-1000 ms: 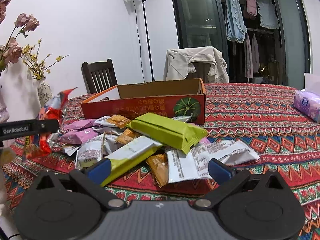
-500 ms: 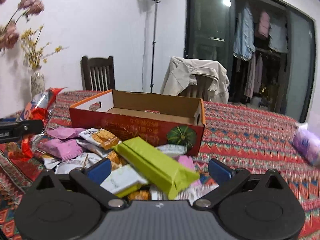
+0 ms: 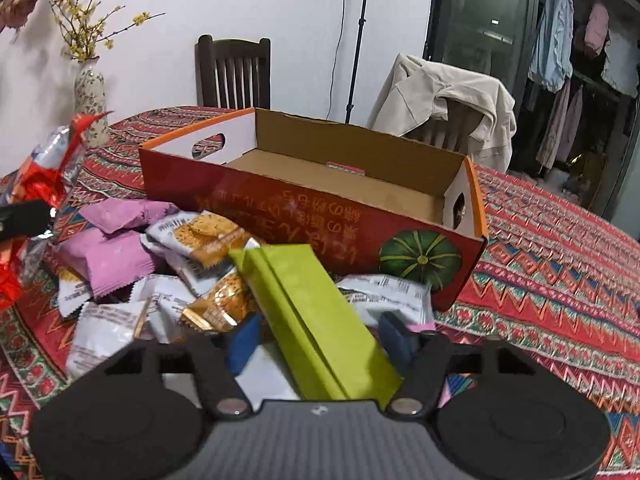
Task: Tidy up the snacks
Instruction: 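Carry the orange-blue bag and lime-green pack over the cardboard box with both grippers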
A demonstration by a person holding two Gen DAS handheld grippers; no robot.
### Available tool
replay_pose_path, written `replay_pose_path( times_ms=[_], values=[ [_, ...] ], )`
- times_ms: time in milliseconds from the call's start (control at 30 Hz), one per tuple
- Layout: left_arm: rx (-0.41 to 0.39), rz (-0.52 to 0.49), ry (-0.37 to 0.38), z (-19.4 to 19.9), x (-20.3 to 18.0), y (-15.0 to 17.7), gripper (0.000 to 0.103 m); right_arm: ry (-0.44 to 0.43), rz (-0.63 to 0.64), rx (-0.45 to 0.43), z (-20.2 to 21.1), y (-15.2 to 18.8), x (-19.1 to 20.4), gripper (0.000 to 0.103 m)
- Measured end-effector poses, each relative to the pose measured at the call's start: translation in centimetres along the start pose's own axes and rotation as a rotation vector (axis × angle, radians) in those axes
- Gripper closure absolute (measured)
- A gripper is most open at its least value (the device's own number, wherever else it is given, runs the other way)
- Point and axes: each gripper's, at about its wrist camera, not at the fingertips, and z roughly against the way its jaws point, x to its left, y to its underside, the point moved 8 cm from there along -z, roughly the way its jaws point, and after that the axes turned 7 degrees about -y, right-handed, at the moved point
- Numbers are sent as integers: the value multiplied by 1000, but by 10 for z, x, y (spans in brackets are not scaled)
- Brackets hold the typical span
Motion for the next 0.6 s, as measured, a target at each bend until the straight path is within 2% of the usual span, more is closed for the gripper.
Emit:
replay_pose_path(
  times_ms=[67,100,300,600],
  values=[
    [3,4,2,0,0,0,46,-7,26,2,6,4,4,65],
    [4,5,4,0,0,0,46,-1,35,-1,9,5,5,66],
    [0,10,13,3,0,-1,46,41,52,-50,31,14,14,67],
    [-26,6,26,10,-4,-14,46,72,-37,-185,70,5,-1,67]
  ],
)
